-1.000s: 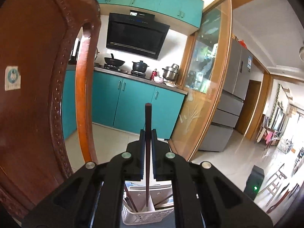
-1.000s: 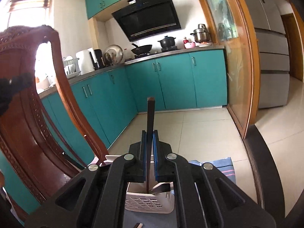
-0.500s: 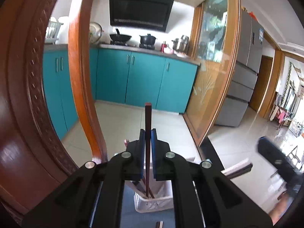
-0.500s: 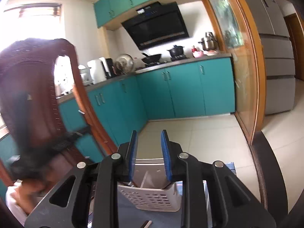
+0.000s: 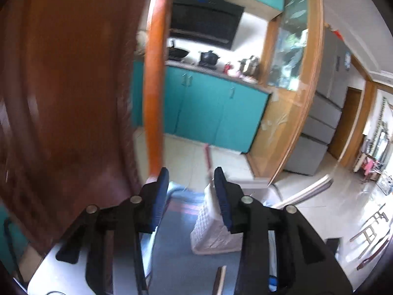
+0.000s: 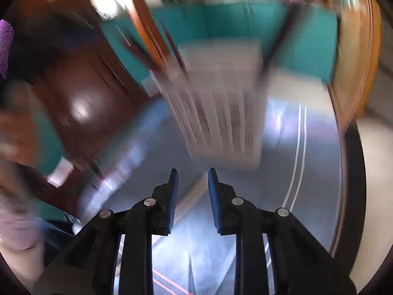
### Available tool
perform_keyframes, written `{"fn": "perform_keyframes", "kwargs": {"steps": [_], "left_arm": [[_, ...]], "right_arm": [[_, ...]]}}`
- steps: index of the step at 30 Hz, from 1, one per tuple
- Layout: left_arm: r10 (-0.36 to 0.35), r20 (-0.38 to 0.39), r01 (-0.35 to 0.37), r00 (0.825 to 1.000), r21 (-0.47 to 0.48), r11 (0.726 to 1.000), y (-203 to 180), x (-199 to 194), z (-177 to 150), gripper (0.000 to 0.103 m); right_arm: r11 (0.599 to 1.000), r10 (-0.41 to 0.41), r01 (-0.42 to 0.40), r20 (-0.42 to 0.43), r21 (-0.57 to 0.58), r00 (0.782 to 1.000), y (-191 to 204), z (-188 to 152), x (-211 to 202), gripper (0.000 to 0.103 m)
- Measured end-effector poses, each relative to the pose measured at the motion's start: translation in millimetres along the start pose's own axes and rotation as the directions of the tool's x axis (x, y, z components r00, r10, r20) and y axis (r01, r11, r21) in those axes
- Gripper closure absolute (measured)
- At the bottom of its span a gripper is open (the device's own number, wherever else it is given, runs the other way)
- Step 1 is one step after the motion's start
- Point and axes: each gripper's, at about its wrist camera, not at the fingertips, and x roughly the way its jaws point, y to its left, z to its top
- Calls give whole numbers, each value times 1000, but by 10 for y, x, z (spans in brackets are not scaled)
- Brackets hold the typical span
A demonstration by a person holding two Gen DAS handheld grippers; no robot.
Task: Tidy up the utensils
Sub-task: 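Grasp a pale wooden chopstick with the right gripper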
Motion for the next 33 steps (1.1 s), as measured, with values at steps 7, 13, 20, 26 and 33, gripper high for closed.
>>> {"fn": "perform_keyframes", "kwargs": {"steps": [7,13,20,26,33], "left_arm": [[35,-9,-35,999,27,999,5,-46,-104,48],[67,-17,-66,998,75,995,3,-108,-140,47],[72,-50,-69,996,59,996,113,-127,-194,47],[73,-71,-69,995,59,996,89,-135,-220,45],[66,-81,-61,995,64,996,24,-99,-250,39]], "right_arm": [[999,-37,36,-94,-13,995,291,-134,472,75],[997,-67,64,-59,-45,996,495,-119,500,75],[1000,-30,30,-57,0,998,502,-167,434,101],[998,-61,63,-75,26,995,274,-268,354,102],[998,-17,21,-68,67,998,199,-305,275,92]]}}
